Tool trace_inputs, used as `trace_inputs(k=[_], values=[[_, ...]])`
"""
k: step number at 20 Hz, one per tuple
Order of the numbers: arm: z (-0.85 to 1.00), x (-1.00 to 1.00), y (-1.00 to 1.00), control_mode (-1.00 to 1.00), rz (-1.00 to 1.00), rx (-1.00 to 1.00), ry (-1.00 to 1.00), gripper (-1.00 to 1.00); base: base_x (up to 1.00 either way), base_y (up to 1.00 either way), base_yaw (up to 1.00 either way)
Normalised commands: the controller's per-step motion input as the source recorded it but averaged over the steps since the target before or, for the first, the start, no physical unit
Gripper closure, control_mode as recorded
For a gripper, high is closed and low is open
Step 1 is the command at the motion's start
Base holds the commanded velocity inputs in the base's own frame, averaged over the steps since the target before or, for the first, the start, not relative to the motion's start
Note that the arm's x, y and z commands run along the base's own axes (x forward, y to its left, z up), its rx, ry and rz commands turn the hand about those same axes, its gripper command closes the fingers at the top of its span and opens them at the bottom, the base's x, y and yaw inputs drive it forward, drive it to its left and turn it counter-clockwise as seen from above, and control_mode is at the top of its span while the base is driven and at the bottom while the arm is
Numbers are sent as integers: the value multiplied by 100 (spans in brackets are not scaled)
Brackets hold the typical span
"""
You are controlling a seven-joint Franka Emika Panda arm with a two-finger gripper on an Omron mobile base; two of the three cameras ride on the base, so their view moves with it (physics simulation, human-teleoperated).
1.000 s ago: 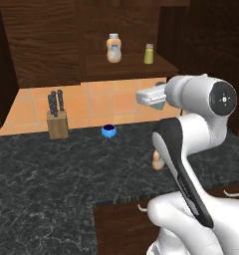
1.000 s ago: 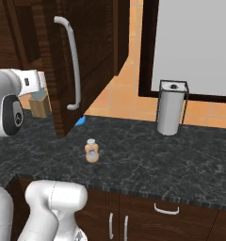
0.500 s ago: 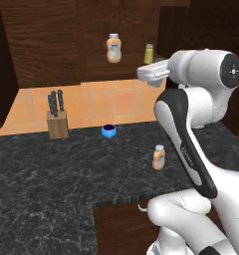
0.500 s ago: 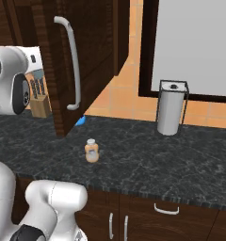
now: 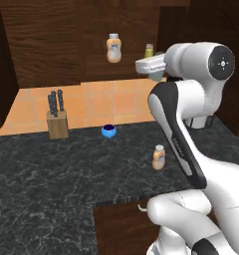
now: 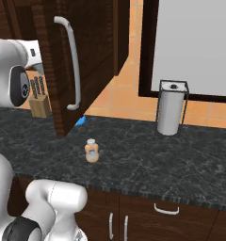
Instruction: Put the shaker and condiment bottle from the counter next to their counterparts in the cabinet.
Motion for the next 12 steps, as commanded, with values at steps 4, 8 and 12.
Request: trace_inputs(k=[4, 8, 12], values=[[-1, 47, -2, -100, -14, 2, -3, 100, 0, 0, 0], [0, 61, -26, -100, -1, 9, 1, 100, 0, 0, 0], [0, 50, -21, -100, -1, 7, 0, 100, 0, 0, 0]])
